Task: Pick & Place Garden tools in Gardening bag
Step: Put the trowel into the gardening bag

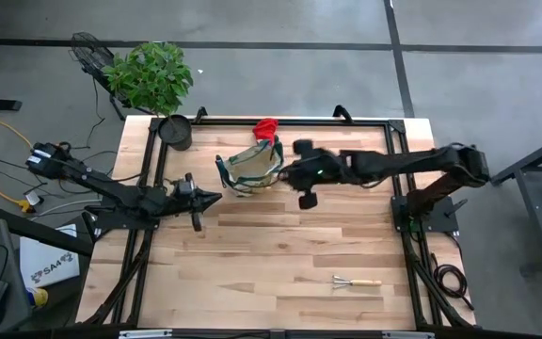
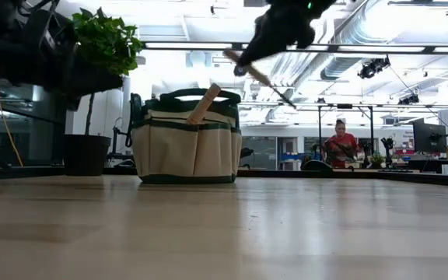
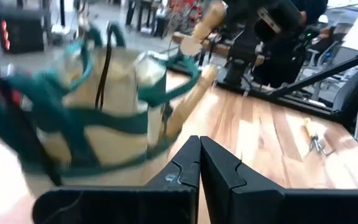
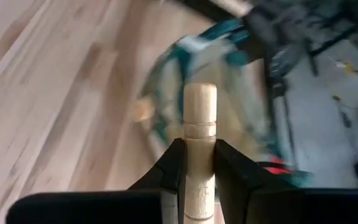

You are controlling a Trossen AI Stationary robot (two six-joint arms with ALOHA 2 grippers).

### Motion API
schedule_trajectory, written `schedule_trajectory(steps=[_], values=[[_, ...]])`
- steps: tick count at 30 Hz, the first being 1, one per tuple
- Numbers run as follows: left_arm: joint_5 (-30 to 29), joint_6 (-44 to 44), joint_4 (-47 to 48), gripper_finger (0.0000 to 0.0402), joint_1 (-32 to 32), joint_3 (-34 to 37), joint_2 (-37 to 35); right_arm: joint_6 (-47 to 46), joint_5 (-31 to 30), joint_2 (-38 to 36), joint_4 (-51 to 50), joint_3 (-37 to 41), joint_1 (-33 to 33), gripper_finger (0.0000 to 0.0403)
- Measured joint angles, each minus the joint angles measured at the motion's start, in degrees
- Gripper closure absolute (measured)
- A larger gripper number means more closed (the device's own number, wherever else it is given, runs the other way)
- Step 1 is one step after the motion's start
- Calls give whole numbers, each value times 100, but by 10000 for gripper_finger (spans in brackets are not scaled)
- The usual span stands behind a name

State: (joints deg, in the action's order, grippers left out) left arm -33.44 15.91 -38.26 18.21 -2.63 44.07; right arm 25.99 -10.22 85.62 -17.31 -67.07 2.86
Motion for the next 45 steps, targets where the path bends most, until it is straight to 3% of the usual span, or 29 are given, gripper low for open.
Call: schedule_trajectory(steps=[7,16,24,38,45], values=[[703,-1051,-724,398,-334,155,-456,-127,-89,-942,29,239,256,355],[1196,-992,385,398,-759,181,-1309,-443,-150,-1872,204,663,427,355],[1341,-967,1450,398,-922,190,-2119,-694,-166,-2100,1072,1267,441,355],[1293,-617,3487,398,-922,197,-3592,-1295,-188,-2100,4661,3145,411,355],[1193,-954,3495,398,-922,192,-3875,-1527,-330,-2057,6467,3955,297,355]])
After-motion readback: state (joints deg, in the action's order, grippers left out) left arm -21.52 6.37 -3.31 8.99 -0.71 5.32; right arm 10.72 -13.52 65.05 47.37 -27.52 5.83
